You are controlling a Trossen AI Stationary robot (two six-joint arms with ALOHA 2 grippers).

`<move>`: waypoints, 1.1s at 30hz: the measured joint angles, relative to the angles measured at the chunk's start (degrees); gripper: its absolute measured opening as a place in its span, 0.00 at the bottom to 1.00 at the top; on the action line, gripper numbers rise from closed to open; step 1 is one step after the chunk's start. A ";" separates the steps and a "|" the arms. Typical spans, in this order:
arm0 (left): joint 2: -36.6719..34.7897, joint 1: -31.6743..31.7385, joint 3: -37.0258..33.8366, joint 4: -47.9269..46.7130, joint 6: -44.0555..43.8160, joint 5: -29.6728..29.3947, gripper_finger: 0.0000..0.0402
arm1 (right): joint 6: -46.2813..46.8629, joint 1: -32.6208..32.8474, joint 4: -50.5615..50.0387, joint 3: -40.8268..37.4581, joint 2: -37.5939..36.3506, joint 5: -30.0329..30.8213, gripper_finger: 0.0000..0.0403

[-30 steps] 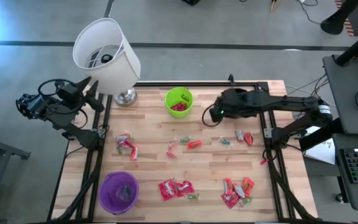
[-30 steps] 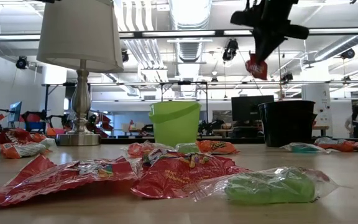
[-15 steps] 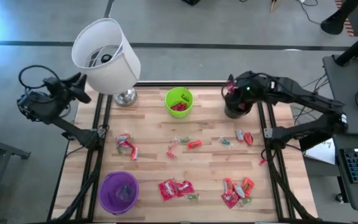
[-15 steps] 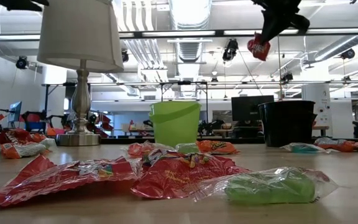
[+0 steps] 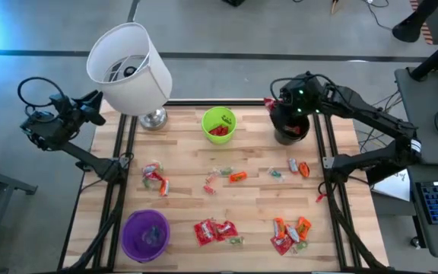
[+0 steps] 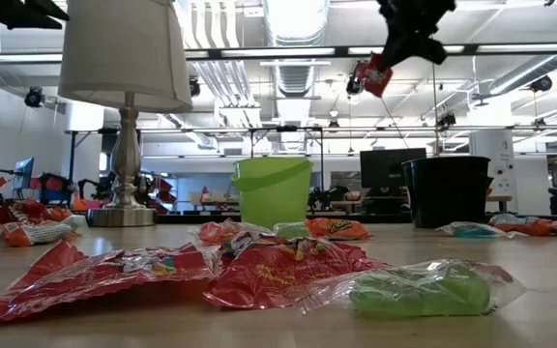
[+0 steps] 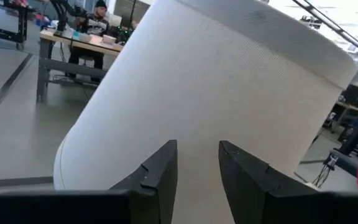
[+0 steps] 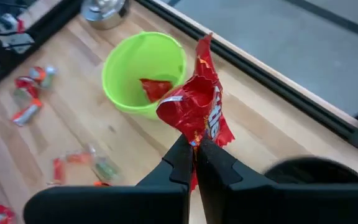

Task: Sort candy
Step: Put the red candy into the green bucket

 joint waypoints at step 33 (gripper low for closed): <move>1.10 0.00 -1.67 0.19 2.78 10.21 0.25 | -15.08 0.16 17.81 15.03 31.22 -15.79 0.02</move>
